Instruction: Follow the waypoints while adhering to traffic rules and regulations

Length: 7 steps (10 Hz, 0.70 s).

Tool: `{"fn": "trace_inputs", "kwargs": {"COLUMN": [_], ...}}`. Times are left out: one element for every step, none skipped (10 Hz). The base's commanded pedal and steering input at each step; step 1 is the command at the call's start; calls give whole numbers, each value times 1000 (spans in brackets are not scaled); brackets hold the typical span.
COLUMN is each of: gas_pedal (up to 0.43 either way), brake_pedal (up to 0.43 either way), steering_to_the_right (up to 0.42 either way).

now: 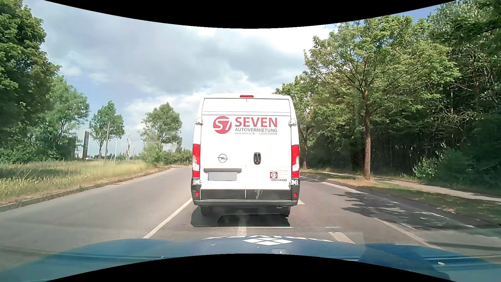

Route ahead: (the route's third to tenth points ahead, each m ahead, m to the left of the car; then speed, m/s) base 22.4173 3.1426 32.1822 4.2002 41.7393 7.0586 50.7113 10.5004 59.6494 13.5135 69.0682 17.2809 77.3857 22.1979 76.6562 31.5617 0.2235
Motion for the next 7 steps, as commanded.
{"fn": "trace_inputs", "kwargs": {"gas_pedal": [0, 0, 0, 20, 47, 79, 98], "brake_pedal": [0, 0, 0, 0, 0, 0, 0], "steering_to_the_right": [-20, -20, -21, -21, -22, -23, -27]}}
